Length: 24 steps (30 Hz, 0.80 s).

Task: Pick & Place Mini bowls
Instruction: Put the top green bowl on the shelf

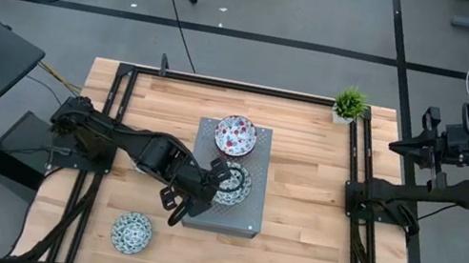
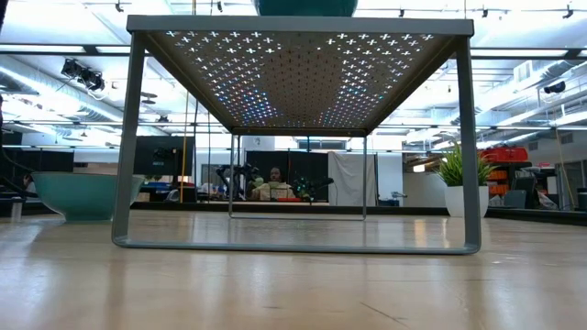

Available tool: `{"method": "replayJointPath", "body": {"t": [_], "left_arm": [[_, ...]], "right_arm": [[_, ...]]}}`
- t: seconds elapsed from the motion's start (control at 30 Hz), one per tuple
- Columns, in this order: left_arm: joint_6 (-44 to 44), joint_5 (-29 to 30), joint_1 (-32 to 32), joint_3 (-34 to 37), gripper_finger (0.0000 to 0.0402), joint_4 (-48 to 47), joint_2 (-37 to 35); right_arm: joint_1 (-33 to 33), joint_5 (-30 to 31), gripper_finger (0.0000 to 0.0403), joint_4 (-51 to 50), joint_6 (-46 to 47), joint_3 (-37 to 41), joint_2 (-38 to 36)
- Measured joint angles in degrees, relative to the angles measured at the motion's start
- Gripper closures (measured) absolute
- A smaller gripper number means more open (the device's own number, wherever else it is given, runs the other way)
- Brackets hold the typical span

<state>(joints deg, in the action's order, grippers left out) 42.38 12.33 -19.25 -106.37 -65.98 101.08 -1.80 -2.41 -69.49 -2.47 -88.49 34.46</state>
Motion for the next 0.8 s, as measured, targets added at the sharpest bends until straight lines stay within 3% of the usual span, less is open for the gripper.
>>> {"method": "replayJointPath", "body": {"t": [0.8], "left_arm": [[-1.6, -4.2, 3.9, 0.0, 0.0392, 2.4, -8.4]], "right_arm": [[0.0, 0.0, 0.0374, 0.0, 0.0, 0.0, 0.0]]}}
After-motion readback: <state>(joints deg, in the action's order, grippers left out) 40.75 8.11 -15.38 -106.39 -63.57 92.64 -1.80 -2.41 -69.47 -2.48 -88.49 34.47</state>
